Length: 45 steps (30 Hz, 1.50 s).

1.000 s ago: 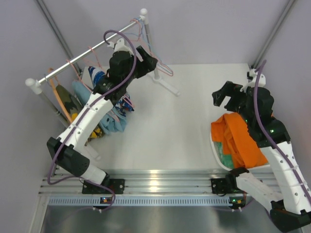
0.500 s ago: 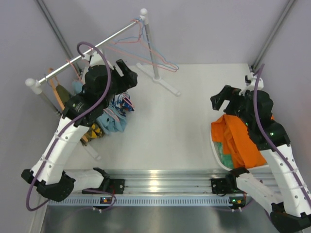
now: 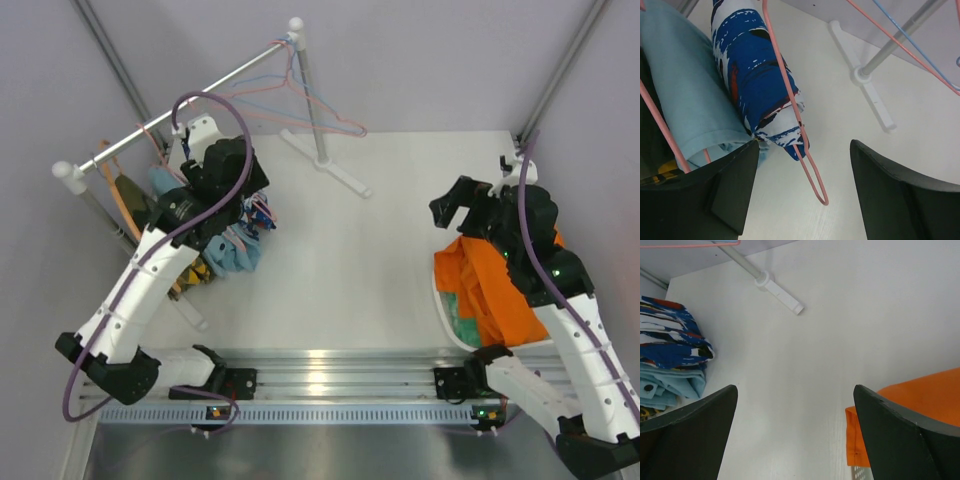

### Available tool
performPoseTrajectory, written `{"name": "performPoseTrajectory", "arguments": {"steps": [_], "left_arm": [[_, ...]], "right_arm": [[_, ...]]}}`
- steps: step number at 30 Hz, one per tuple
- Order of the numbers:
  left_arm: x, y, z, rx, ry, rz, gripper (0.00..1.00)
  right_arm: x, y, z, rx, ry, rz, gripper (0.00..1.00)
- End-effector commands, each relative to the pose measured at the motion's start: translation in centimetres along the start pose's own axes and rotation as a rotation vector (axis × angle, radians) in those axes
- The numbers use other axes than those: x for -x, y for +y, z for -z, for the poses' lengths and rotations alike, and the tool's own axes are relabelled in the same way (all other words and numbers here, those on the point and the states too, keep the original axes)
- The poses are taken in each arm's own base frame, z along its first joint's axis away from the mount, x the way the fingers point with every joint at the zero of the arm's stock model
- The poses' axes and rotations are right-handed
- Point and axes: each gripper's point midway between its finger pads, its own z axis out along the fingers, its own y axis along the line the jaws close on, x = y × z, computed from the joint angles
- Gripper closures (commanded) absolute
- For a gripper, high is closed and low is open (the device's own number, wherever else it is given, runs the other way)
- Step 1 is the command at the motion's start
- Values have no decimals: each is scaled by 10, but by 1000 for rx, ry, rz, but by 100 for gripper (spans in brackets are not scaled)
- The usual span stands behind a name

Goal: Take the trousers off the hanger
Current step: Pick up the hanger from the clothesline.

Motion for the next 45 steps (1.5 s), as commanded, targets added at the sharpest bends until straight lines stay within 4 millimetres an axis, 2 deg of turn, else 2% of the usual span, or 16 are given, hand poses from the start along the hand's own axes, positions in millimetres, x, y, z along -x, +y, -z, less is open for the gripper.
{"name": "performPoseTrajectory", "arguments": {"steps": [1, 8, 14, 17, 25, 34, 39, 45], "left_arm": [[-2, 8, -15, 99, -38, -12, 23], [1, 14, -36, 233, -116, 8, 26], [-10, 14, -62, 340, -143, -45, 27], [-13, 14, -70, 373, -164, -50, 31], [-5, 11, -77, 427, -253, -65, 39], [-21, 23, -84, 476, -270, -87, 40], [-30, 21, -92, 482, -256, -116, 41], [-32, 25, -94, 507, -271, -134, 49]], "right_arm": [[6, 2, -4, 14, -17, -12, 0], [3, 0, -11, 2, -6, -2, 0], [3, -2, -15, -4, -4, 19, 0], [2, -4, -17, -14, -1, 29, 1], [-5, -5, -24, -11, 27, 23, 0], [-5, -6, -31, -14, 36, 23, 0], [-4, -6, -32, -12, 37, 23, 0], [-7, -7, -33, -12, 44, 7, 0]]}}
